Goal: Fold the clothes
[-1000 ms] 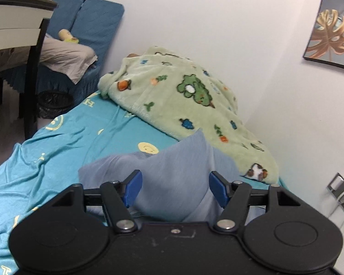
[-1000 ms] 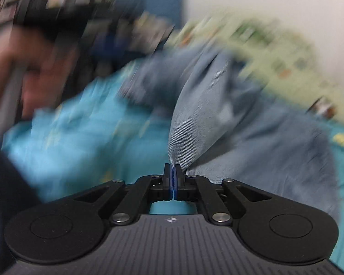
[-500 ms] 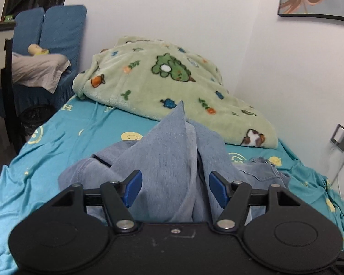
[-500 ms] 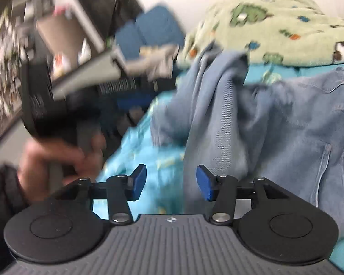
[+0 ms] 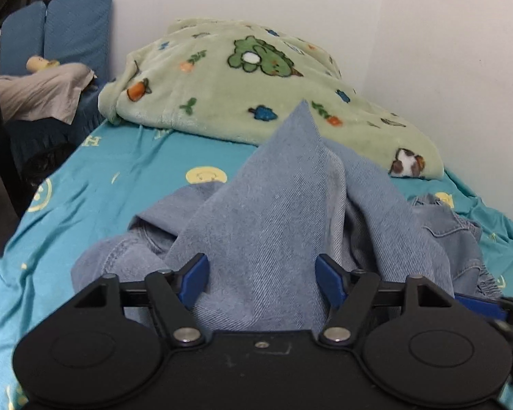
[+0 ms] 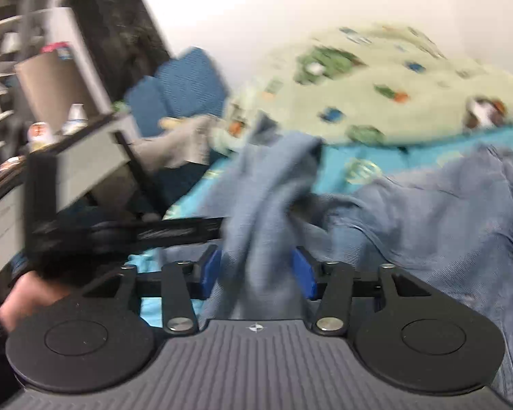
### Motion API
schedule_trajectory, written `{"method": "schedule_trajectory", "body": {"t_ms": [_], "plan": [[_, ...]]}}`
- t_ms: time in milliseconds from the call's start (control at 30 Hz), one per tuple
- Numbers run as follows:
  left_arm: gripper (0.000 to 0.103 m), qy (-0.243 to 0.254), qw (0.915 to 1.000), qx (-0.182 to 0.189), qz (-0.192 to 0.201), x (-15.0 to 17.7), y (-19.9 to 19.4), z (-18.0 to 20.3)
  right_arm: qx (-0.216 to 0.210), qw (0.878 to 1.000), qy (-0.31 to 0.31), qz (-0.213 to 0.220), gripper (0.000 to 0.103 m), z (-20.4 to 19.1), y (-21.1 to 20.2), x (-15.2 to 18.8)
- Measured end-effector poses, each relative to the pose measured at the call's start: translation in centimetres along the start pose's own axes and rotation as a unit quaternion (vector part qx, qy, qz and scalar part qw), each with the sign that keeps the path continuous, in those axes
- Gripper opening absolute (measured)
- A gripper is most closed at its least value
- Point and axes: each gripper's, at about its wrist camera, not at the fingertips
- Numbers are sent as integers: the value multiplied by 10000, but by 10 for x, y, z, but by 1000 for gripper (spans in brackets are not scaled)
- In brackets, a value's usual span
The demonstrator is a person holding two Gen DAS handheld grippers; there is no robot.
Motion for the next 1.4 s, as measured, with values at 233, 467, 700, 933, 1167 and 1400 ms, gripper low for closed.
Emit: {"method": "schedule_trajectory", "body": {"t_ms": [233,467,700,933,1167,1400], "plan": [[68,237,9995,189,-124,16,-23,7,-2,9977,674,82,7,25,-11,-11],[73,-336,9979,332,-449,36,-24,7,-168,9803,1496,1280,7,54,-58,-30],[70,-343,9982,-262,-404,42,7,19,-484,9693,1686,1721,7,62,-76,-39],[13,-1100,9921,-574,164,24,-7,-6,-858,9659,1579,1864,7,59,-85,-40],[10,-1858,9782,-467,804,-50,-18,-46,-1287,9668,1232,1830,7,41,-84,-37],[11,-1241,9857,-806,806,-90,14,-71,-1605,9739,585,1493,7,13,-67,-31]]}}
Point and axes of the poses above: each gripper's, at about its wrist camera, not at the fingertips, and y roughly the way its jaws point, z to its right, x to its underside, and after that the axes turned 6 degrees about x, right-handed
